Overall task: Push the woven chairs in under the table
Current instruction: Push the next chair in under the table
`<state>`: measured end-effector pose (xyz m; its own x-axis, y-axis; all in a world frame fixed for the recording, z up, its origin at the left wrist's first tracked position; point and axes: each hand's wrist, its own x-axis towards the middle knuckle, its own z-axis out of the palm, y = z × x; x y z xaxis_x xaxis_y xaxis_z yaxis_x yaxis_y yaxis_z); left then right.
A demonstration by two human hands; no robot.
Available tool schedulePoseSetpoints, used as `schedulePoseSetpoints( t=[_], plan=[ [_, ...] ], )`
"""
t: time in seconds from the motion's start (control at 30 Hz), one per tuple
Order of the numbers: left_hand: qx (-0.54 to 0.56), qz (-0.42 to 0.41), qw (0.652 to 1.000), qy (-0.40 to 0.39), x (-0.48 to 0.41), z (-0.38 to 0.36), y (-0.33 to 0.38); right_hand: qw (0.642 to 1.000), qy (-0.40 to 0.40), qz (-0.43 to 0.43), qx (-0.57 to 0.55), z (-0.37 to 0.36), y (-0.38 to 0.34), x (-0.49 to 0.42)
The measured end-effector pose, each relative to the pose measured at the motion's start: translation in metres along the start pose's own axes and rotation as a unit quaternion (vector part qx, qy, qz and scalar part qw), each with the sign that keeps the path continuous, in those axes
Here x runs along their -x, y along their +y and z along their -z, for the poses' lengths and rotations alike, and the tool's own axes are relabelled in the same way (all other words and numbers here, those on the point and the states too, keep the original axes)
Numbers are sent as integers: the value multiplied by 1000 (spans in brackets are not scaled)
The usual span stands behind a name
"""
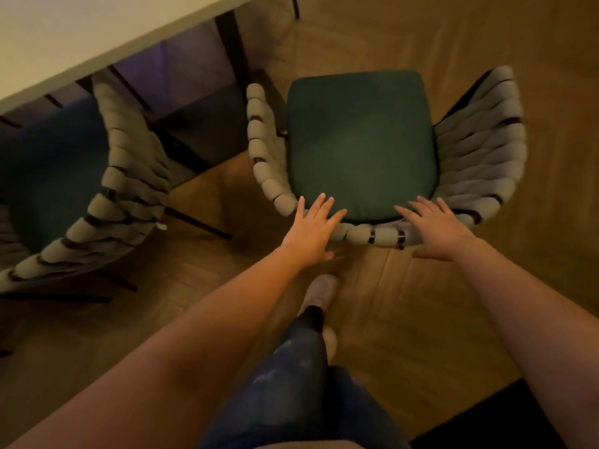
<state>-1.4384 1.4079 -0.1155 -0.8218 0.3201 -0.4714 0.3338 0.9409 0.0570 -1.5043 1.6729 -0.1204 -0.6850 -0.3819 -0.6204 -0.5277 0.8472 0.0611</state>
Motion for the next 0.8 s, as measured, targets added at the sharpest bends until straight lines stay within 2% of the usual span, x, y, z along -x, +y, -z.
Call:
schedulePoseSetpoints(
  t=[0.07,0.17,0.3,0.43,0.8],
  plan=[
    [-21,-12,999,-45,-18,4,6,997,-66,-27,30,-3,31,2],
    [-25,-11,993,-113,-44,8,13,994,-79,-20,68,-2,74,2],
    [3,35,992,-120,-51,9,26,996,-38,47,66,-5,103,-3],
    [-24,94,983,-156,-58,12,37,989,35,134,49,-10,123,-14],
    [25,198,968,-151,-47,-2,76,966,20,249,64,-4,146,-27]
  ],
)
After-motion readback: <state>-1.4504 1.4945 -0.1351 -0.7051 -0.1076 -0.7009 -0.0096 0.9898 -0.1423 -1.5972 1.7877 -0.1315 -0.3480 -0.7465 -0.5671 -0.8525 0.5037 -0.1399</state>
